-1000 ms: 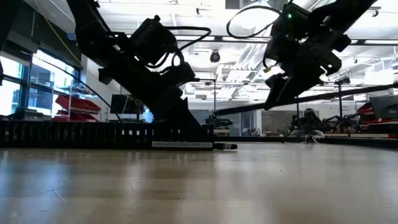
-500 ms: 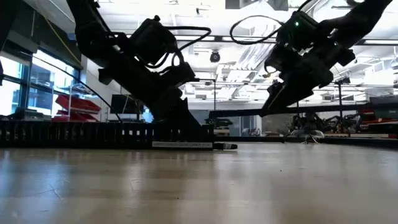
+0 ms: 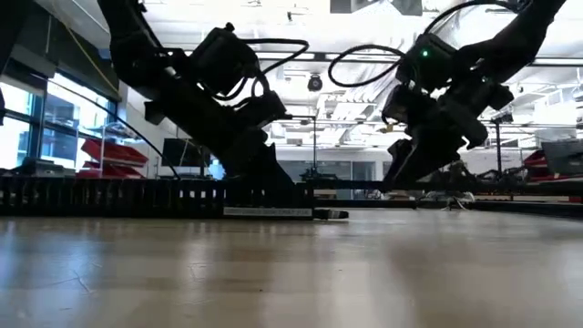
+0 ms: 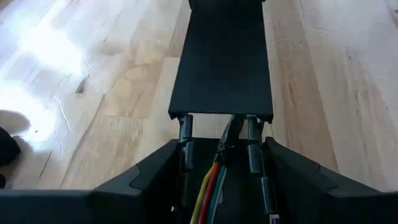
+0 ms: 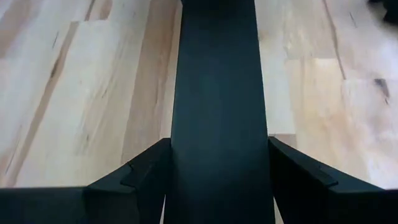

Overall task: Ziptie cables
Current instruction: Close the black cable duct

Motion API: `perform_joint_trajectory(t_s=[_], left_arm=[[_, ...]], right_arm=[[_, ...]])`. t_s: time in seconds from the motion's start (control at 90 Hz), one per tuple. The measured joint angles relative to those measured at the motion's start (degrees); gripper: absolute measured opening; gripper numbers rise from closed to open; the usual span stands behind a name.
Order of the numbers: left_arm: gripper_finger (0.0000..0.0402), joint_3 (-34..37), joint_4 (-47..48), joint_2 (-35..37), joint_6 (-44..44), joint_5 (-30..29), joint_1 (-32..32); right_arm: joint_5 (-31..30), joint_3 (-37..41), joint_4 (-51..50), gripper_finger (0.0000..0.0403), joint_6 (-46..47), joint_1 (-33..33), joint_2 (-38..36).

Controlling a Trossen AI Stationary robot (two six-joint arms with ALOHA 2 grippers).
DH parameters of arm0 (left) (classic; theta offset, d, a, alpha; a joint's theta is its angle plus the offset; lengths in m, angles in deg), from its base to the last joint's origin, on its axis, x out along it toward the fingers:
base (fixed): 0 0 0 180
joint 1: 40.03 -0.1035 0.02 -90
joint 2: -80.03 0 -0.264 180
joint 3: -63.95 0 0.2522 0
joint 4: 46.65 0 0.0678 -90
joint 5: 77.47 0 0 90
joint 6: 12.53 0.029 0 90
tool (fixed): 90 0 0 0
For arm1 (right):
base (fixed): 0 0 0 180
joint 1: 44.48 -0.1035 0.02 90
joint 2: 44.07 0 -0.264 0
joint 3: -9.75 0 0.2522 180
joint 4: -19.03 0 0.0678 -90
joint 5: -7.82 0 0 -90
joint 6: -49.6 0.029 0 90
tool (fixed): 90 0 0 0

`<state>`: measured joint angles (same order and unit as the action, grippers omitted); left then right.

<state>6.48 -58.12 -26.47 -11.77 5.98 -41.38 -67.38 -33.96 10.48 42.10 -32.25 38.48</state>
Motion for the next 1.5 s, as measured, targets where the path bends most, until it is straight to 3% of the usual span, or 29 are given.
perform_joint_trajectory(t_s=[0.156,0.444,0.6,1.089,1.244,1.378,1.5], left_arm=[[0.0209,0.03,-1.12,-0.04,2.69,0.39,0.32],[0.0283,0.17,0.72,2.12,2.50,-0.98,0.19],[0.0290,0.13,1.27,2.27,2.49,-1.05,0.24],[0.0289,0.07,1.51,2.23,2.36,-1.62,0.31],[0.0289,-0.10,1.81,3.02,2.35,-2.81,0.34],[0.0289,-1.05,2.03,5.31,2.70,-5.71,1.22],[0.0289,-2.25,1.81,7.98,4.83,-7.69,2.87]], right_arm=[[-0.03,-1.36,0.04,0.0209,0.15,-0.02,0.01],[-0.04,-1.73,-2.78,0.0208,0.19,-0.13,0.01],[-1.69,-1.73,-3.04,0.0205,0.20,-1.70,0.01],[-1.38,-3.78,-4.86,0.0079,2.14,-2.51,0.01],[-2.63,-8.12,-16.40,0.0108,5.09,-2.97,-0.01],[-2.97,-7.53,-18.29,0.0160,10.33,-7.48,-0.01],[-12.35,-6.76,-16.92,0.0173,16.96,-14.32,1.09]])
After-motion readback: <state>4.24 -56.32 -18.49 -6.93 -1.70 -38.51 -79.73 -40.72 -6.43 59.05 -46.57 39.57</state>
